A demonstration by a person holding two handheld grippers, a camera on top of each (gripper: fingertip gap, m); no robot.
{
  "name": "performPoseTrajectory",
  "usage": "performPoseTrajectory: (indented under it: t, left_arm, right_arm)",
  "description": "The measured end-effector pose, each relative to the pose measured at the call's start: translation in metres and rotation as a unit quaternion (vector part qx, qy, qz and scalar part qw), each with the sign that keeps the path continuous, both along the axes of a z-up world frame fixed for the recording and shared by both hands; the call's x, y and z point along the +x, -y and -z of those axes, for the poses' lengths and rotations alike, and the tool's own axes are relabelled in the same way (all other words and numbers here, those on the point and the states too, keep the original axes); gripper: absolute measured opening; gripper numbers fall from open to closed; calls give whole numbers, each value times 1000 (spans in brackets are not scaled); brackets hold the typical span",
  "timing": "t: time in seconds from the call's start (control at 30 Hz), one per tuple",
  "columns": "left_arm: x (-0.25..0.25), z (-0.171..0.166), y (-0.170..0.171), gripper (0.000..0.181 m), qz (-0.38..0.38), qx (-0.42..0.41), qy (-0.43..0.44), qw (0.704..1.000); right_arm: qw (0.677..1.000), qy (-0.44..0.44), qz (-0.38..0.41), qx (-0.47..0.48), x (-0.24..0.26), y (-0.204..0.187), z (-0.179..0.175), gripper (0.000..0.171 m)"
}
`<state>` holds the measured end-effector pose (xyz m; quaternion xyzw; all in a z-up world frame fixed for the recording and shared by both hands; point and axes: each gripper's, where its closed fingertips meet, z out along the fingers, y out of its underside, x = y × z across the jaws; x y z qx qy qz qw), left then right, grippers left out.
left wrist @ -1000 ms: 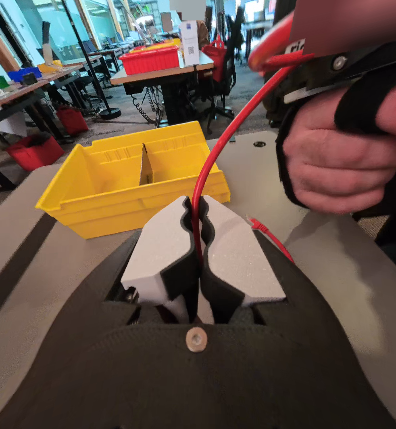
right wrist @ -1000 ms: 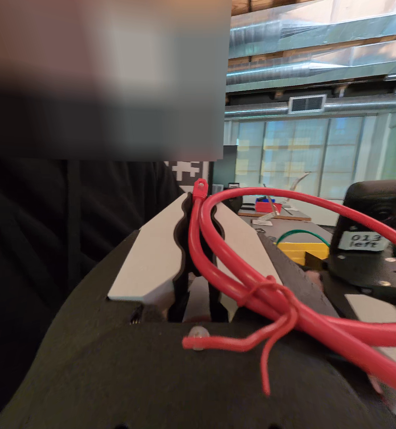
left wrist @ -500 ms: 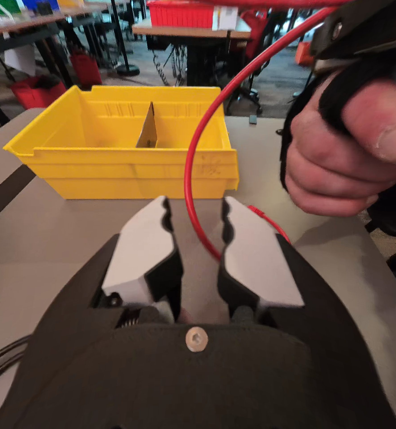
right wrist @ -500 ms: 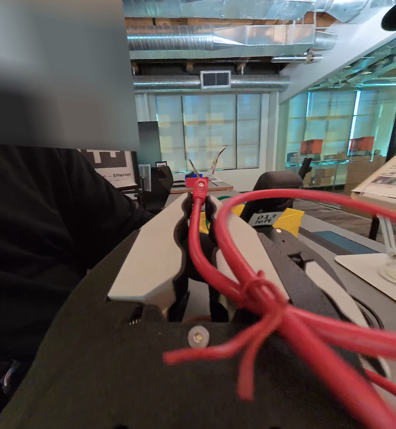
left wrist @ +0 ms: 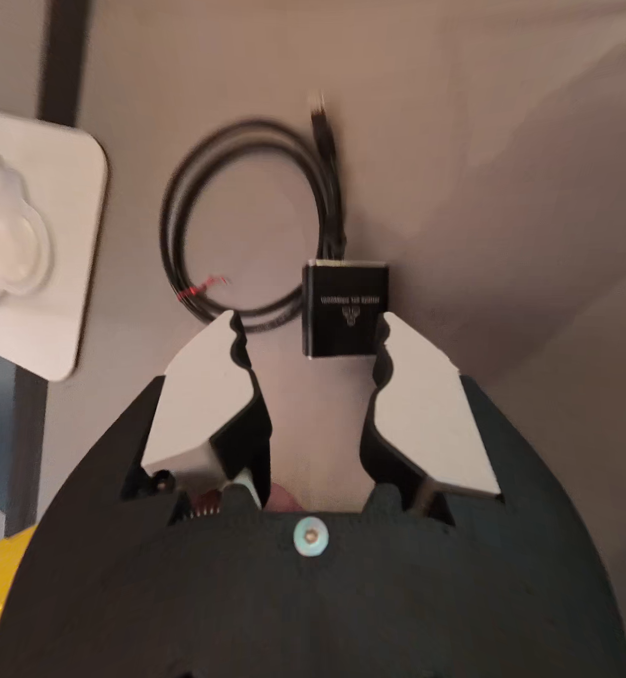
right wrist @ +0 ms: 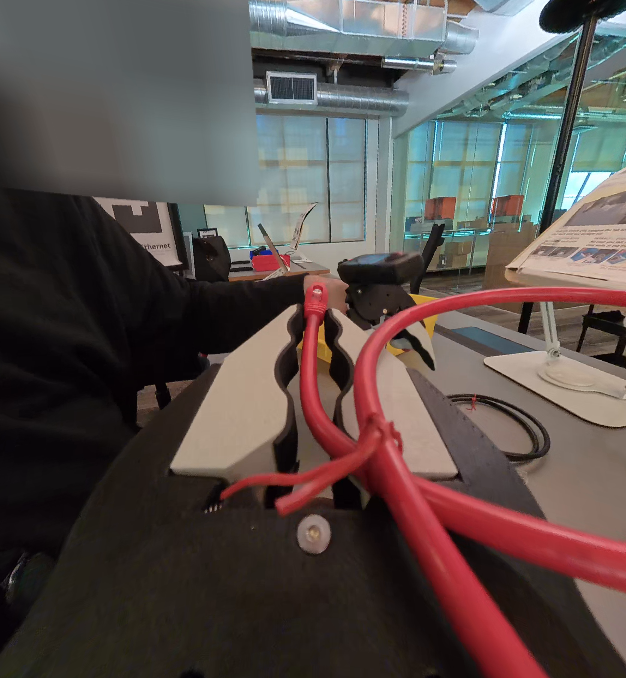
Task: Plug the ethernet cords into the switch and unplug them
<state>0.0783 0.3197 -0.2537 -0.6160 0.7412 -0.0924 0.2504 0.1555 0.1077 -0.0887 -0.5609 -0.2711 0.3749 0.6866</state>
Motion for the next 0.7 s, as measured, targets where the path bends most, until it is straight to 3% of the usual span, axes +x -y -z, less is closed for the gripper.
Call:
performPoseTrajectory:
  t: [0.1,0.27,0.53,0.7]
  left_arm:
    - [-20,33,-3,65,-9,13,-92,996]
    - [-16,42,8,53,-6,7,-90,996]
    - [-11,46,17,54,2,18,-69,997]
    - [-9,49,23,55,-44,9,-69,997]
  right_arm:
    - [1000,9,2,-8,-6,3,6,10]
    - [1000,21,4,-9,-13,6,10,10]
    - [999,37,15,-8,-11,5,17,10]
    - [999,37,17,-8,-7,5,19,10]
